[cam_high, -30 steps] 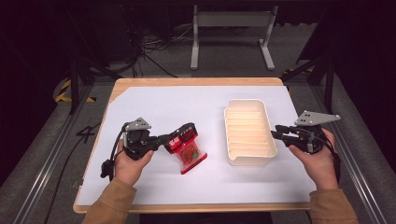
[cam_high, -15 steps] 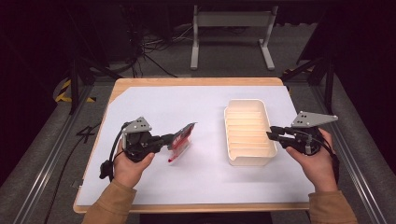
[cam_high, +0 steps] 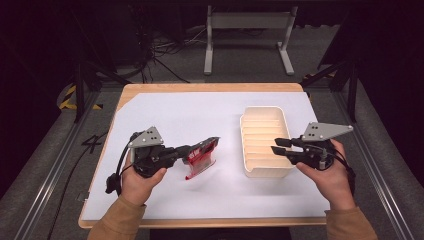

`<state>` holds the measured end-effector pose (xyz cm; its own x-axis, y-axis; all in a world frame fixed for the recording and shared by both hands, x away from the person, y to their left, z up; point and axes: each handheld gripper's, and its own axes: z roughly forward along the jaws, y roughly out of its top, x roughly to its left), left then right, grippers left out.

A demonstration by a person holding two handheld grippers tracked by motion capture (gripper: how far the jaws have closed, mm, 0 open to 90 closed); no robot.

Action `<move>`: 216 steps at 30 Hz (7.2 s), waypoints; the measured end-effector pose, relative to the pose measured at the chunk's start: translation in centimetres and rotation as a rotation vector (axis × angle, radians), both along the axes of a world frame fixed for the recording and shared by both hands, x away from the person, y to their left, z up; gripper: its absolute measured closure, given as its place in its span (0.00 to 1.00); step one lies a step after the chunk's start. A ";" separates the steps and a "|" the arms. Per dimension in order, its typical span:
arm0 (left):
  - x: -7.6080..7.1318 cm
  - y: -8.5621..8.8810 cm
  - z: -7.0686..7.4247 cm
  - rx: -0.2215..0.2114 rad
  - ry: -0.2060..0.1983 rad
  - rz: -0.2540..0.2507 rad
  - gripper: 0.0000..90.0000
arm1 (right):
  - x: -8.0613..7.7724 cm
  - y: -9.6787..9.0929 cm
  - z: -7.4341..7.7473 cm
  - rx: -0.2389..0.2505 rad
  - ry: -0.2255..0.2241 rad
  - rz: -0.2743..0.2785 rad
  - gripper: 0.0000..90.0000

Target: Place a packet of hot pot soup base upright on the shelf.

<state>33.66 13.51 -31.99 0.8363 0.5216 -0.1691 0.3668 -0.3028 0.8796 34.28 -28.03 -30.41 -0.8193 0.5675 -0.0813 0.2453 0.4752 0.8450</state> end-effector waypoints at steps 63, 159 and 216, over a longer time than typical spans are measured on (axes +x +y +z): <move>-0.7 0.7 0.7 -0.042 -0.101 -0.038 0.60 | -0.3 6.9 3.8 -0.050 -0.138 0.240 0.99; 2.2 4.0 -1.8 0.002 -0.014 0.126 0.44 | 8.9 -0.9 3.6 -0.258 -0.210 0.121 0.99; 2.6 3.9 -2.3 0.022 0.010 0.128 0.44 | 9.7 -2.5 -0.9 -0.199 -0.096 0.069 0.75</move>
<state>36.25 17.39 -34.30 0.7612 0.6272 -0.1646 0.4122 -0.2722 0.8695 43.95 -30.51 -31.31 -0.8389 0.4753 -0.2651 0.1296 0.6475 0.7509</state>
